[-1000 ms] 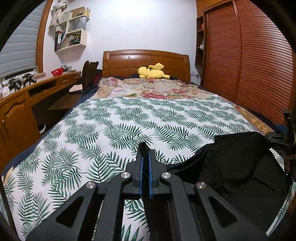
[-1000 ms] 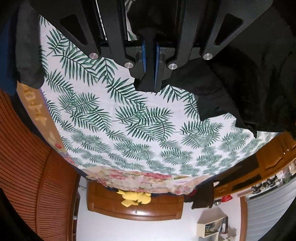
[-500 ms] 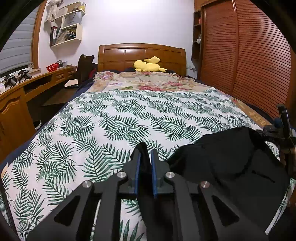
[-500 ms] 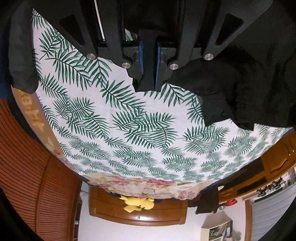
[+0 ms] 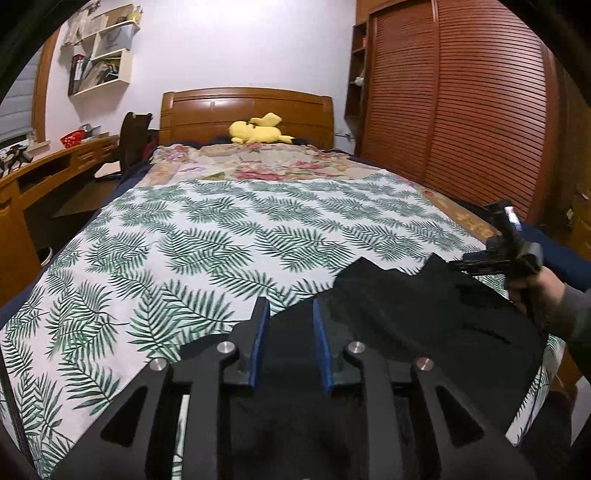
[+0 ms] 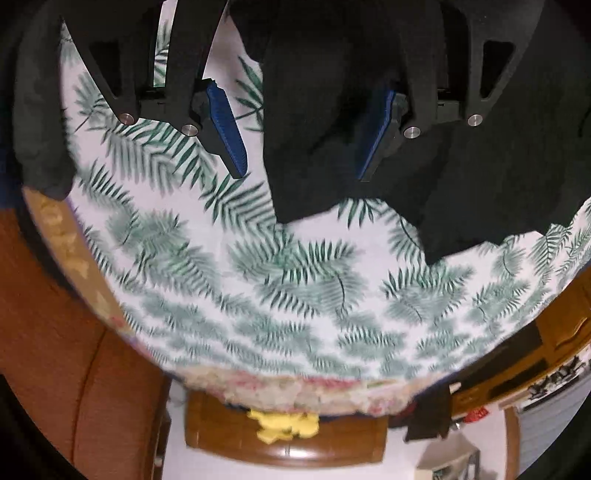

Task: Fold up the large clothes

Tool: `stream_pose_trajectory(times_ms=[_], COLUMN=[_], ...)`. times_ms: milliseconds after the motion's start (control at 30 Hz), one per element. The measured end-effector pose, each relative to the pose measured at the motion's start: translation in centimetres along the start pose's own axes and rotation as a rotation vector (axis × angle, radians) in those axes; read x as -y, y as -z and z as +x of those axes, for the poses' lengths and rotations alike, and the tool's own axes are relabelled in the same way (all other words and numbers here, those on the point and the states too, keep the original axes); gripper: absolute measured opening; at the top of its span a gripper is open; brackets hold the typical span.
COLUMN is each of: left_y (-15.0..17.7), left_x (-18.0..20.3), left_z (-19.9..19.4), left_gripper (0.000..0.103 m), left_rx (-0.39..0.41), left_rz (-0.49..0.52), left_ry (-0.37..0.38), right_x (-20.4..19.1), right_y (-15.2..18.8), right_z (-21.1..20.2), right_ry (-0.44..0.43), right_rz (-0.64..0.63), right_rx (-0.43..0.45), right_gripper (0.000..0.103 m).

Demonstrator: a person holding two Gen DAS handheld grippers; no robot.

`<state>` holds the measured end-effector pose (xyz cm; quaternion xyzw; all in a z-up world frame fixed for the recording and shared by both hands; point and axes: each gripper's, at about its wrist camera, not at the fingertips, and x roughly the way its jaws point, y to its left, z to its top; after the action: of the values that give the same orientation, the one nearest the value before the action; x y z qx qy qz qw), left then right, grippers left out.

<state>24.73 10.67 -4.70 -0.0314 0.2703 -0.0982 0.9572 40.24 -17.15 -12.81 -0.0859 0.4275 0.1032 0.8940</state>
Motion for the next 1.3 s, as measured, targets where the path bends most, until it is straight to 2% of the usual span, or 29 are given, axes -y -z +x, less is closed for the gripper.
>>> stream_pose_trajectory(times_ms=[167,300,333,367,400,433,467,667,833,867,967,1033,1133,1233,1300], left_y=[0.2,0.3,0.4,0.4,0.5,0.5,0.6,0.7,0.8,0.8,0.9,1.0,1.2,1.3,1.3], left_x=[1.4,2.1,2.2,2.3,2.5,2.5,2.6,2.7,2.9,2.9,3.0,3.1,3.3,3.7,4.0], left_z=[-0.3,-0.3,-0.4,-0.4,-0.4,-0.3,-0.4,-0.2,0.0,0.1,0.3,0.5,0.9,0.7,0.3], left_gripper=[0.023,0.023,0.023,0.023,0.023,0.023,0.023,0.024,0.024,0.024,0.024,0.024,0.024,0.024,0.024], left_rx=[-0.004,-0.008,-0.009,-0.011,-0.014,-0.016,-0.018,-0.024,-0.027,-0.029,-0.036,-0.043,-0.057,-0.060,-0.058], left_rz=[0.022,0.036,0.037,0.039,0.040,0.041,0.042,0.043,0.047,0.048,0.049,0.047,0.048,0.052,0.054], left_ry=[0.030,0.043,0.044,0.046,0.047,0.048,0.048,0.048,0.048,0.049,0.051,0.055,0.059,0.058,0.059], right_x=[0.9,1.3,1.1,0.9,0.5,-0.1,-0.7,-3.0,-3.2,-2.9,-1.0,0.1,0.7,0.4,0.2], right_y=[0.0,0.0,0.0,-0.2,-0.3,-0.5,-0.8,-2.9,-4.6,-4.8,-5.4,-5.4,-5.0,-4.3,-3.6], right_z=[3.1,4.4,4.5,4.5,4.3,4.0,3.4,-1.4,-3.1,-3.0,-0.8,1.0,2.5,1.8,0.5], right_ry=[-0.025,-0.068,-0.086,-0.101,-0.101,-0.099,-0.099,-0.090,-0.007,0.036,0.143,0.160,0.141,0.151,0.150], right_rz=[0.048,0.076,0.070,0.056,0.033,-0.004,-0.041,-0.114,-0.130,-0.111,-0.023,0.012,0.027,-0.001,-0.032], right_rx=[-0.107,-0.155,-0.158,-0.163,-0.156,-0.137,-0.106,0.137,0.258,0.268,0.188,0.121,0.038,0.000,0.014], right_gripper=[0.062,0.062,0.051,0.031,0.021,0.005,0.004,0.002,0.001,0.001,0.001,0.001,0.001,0.010,0.032])
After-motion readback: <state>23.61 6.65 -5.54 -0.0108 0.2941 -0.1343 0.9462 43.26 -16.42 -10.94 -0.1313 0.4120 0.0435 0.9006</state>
